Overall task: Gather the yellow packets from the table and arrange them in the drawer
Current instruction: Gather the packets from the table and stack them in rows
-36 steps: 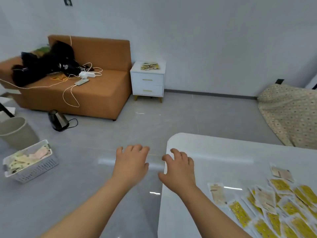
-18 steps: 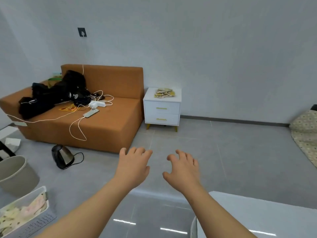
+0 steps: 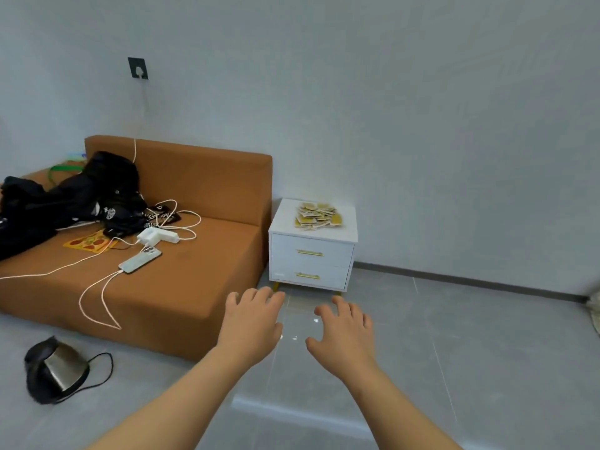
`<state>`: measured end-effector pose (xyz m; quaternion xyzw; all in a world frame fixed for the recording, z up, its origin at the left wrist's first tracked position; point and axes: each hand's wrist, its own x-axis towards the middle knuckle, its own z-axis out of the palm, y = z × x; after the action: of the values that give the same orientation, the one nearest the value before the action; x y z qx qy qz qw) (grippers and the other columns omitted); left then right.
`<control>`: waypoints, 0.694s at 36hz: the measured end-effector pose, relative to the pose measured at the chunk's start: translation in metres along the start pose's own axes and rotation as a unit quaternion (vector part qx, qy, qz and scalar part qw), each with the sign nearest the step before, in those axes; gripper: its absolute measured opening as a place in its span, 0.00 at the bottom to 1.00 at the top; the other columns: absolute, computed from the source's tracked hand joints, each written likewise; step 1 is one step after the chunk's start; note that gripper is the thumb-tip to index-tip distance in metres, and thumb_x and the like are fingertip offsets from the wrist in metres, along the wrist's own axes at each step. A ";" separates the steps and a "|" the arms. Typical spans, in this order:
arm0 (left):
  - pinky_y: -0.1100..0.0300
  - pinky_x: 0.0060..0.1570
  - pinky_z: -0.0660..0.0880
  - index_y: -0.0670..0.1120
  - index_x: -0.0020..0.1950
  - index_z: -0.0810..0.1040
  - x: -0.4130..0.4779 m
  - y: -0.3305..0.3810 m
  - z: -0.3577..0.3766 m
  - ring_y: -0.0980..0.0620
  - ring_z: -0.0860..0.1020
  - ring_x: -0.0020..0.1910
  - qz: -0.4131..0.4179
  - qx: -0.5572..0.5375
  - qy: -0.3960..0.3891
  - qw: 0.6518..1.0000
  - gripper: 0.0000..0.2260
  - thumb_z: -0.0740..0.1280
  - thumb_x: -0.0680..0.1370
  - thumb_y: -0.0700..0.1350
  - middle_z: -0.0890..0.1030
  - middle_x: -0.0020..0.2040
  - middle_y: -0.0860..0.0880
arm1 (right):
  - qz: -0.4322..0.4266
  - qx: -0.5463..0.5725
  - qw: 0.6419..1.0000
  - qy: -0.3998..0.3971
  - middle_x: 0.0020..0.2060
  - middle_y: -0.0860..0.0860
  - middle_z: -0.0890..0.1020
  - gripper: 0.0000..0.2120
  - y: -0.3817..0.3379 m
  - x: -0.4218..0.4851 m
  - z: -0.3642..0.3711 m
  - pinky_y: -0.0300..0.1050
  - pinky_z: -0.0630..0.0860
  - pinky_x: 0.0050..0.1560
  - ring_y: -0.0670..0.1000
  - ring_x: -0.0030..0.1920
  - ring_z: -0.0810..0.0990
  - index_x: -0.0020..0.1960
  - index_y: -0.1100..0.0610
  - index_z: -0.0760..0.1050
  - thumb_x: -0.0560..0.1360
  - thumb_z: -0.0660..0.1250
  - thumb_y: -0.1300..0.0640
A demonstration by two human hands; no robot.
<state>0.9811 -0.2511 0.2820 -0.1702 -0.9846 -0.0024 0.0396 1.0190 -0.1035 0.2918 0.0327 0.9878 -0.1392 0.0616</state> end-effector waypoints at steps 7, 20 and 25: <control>0.51 0.62 0.61 0.51 0.71 0.64 0.138 -0.045 0.018 0.48 0.68 0.65 -0.003 -0.024 -0.011 1.000 0.21 0.59 0.77 0.47 0.69 0.66 0.51 | 0.010 0.003 1.000 -0.014 0.74 0.50 0.56 0.24 -0.006 0.145 -0.018 0.49 0.53 0.71 0.54 0.74 0.54 0.70 0.49 0.63 0.76 0.61 0.46; 0.49 0.48 0.74 0.51 0.56 0.80 0.396 -0.066 0.062 0.49 0.80 0.49 -0.015 -0.019 0.002 1.000 0.23 0.77 0.63 0.51 0.81 0.52 0.51 | 0.001 0.004 0.999 -0.043 0.75 0.51 0.56 0.25 0.052 0.407 -0.035 0.51 0.52 0.71 0.55 0.73 0.54 0.71 0.48 0.61 0.76 0.60 0.47; 0.55 0.31 0.77 0.52 0.43 0.83 0.496 -0.066 0.090 0.53 0.81 0.34 0.005 -0.003 0.013 1.000 0.25 0.81 0.47 0.50 0.82 0.38 0.54 | -0.014 0.000 0.997 -0.077 0.75 0.50 0.55 0.24 0.082 0.503 -0.046 0.51 0.52 0.71 0.54 0.74 0.54 0.71 0.49 0.61 0.76 0.60 0.48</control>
<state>0.4860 -0.1450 0.2315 -0.1752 -0.9831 -0.0072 0.0519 0.5227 0.0118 0.2472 0.0081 0.9806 -0.1419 0.1352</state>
